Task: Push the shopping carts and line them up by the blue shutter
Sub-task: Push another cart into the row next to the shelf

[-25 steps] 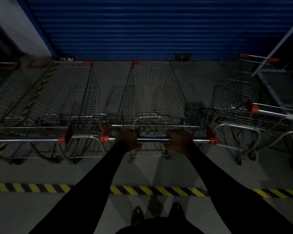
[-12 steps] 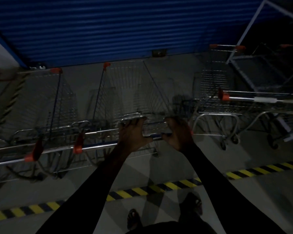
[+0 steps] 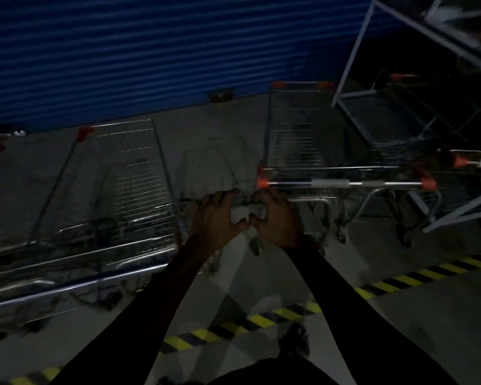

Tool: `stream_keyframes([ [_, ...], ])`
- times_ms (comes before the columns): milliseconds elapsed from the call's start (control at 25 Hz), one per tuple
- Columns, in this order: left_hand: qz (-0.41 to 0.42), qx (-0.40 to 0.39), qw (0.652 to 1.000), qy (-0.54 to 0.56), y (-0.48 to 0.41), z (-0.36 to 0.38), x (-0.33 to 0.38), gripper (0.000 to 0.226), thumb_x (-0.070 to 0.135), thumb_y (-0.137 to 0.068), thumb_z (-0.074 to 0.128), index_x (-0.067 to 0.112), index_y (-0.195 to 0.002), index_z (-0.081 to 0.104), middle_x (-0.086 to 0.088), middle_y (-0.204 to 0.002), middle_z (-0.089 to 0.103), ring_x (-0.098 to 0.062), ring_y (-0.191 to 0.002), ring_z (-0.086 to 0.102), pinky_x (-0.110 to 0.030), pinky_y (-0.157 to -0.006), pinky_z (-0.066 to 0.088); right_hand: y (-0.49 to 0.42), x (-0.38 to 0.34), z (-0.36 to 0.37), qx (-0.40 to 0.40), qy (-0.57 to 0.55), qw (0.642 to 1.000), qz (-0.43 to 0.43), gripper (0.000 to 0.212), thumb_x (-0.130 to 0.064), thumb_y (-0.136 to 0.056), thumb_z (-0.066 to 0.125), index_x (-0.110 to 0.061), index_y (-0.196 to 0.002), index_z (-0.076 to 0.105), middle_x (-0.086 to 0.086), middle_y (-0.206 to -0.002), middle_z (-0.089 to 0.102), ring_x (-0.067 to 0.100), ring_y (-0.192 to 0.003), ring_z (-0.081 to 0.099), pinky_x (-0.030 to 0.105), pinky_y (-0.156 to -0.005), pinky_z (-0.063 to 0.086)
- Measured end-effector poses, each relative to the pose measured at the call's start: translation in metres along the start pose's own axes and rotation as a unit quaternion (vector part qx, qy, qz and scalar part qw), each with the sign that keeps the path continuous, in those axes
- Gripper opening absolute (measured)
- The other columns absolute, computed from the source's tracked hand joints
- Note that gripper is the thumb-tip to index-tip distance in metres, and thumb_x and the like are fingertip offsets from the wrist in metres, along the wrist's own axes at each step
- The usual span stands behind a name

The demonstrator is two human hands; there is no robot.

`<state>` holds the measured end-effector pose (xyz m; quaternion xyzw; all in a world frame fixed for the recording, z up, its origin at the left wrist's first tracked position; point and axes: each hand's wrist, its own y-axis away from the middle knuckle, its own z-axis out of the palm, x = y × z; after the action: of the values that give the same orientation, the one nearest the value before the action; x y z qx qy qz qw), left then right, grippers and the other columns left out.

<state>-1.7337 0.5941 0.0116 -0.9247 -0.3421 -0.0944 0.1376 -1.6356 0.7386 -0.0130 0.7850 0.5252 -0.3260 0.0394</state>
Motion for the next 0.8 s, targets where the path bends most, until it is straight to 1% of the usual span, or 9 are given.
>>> stream_keyframes([
  [120,0.005,0.018,1.000,0.008,-0.037,0.030,0.073,0.072,0.052,-0.061,0.064,0.023,-0.126,0.055,-0.006,-0.118,0.062,-0.033,-0.106,0.057,-0.040,-0.084,0.043,-0.010,0.075,-0.050,-0.015,0.087,0.996,-0.001,0.053,-0.043,-0.065,0.054,-0.014,-0.108,0.063,0.011,-0.105,0.062,0.037,-0.092,0.060,0.042,-0.075,0.052],
  [200,0.017,0.039,0.999,0.001,-0.057,0.044,0.114,0.069,0.055,-0.060,0.056,0.022,-0.121,0.057,-0.006,-0.114,0.064,-0.032,-0.105,0.057,-0.045,-0.082,0.046,-0.015,0.120,-0.081,-0.017,0.116,0.993,0.006,0.052,-0.046,-0.065,0.052,-0.018,-0.108,0.061,0.011,-0.103,0.063,0.038,-0.093,0.060,0.044,-0.076,0.052],
  [320,0.056,0.051,0.997,-0.028,-0.086,0.063,0.148,0.066,0.055,-0.061,0.051,0.022,-0.118,0.060,-0.004,-0.111,0.065,-0.030,-0.107,0.055,-0.054,-0.095,0.040,-0.027,0.172,-0.118,-0.019,0.137,0.990,0.003,0.050,-0.048,-0.064,0.050,-0.024,-0.108,0.050,0.013,-0.101,0.063,0.039,-0.091,0.059,0.044,-0.076,0.050],
  [360,0.050,0.030,0.998,-0.035,-0.096,0.068,0.154,0.067,0.055,-0.062,0.052,0.023,-0.121,0.059,-0.004,-0.115,0.064,-0.031,-0.108,0.056,-0.053,-0.097,0.037,-0.030,0.188,-0.125,-0.028,0.151,0.988,0.007,0.050,-0.048,-0.064,0.051,-0.024,-0.107,0.049,0.014,-0.100,0.063,0.039,-0.088,0.059,0.043,-0.075,0.049],
  [440,0.034,-0.032,0.997,-0.055,-0.114,0.079,0.166,0.069,0.053,-0.062,0.059,0.024,-0.124,0.056,-0.004,-0.120,0.061,-0.032,-0.109,0.055,-0.049,-0.094,0.037,-0.035,0.219,-0.137,-0.065,0.177,0.981,0.035,0.053,-0.050,-0.061,0.055,-0.022,-0.106,0.056,0.014,-0.101,0.062,0.040,-0.088,0.059,0.044,-0.076,0.049],
  [560,0.038,-0.085,0.994,-0.061,-0.137,0.090,0.178,0.063,0.050,-0.061,0.070,0.026,-0.118,0.058,-0.002,-0.116,0.062,-0.029,-0.109,0.056,-0.042,-0.090,0.040,-0.035,0.260,-0.152,-0.161,0.249,0.951,0.091,0.064,-0.049,-0.065,0.070,-0.016,-0.119,0.062,0.018,-0.118,0.061,0.042,-0.107,0.056,0.049,-0.090,0.044],
  [600,0.042,-0.099,0.992,-0.062,-0.144,0.094,0.181,0.062,0.050,-0.061,0.071,0.028,-0.117,0.058,-0.001,-0.117,0.062,-0.027,-0.110,0.055,-0.041,-0.091,0.040,-0.033,0.273,-0.157,-0.176,0.271,0.942,0.097,0.063,-0.047,-0.066,0.074,-0.015,-0.119,0.062,0.018,-0.119,0.061,0.041,-0.109,0.055,0.049,-0.092,0.044],
  [720,0.052,-0.149,0.985,-0.074,-0.156,0.112,0.181,0.066,0.050,-0.066,0.071,0.028,-0.125,0.053,-0.001,-0.125,0.058,-0.027,-0.116,0.053,-0.041,-0.096,0.038,-0.035,0.281,-0.163,-0.193,0.281,0.938,0.068,0.041,-0.043,-0.067,0.072,-0.019,-0.100,0.064,0.010,-0.103,0.066,0.035,-0.099,0.061,0.044,-0.084,0.049],
  [800,0.047,-0.180,0.979,-0.080,-0.159,0.126,0.172,0.067,0.047,-0.069,0.071,0.024,-0.129,0.052,-0.006,-0.124,0.060,-0.030,-0.115,0.055,-0.043,-0.097,0.039,-0.044,0.276,-0.161,-0.202,0.288,0.935,0.049,0.030,-0.040,-0.071,0.066,-0.020,-0.093,0.063,0.007,-0.096,0.067,0.032,-0.093,0.063,0.039,-0.076,0.050],
])
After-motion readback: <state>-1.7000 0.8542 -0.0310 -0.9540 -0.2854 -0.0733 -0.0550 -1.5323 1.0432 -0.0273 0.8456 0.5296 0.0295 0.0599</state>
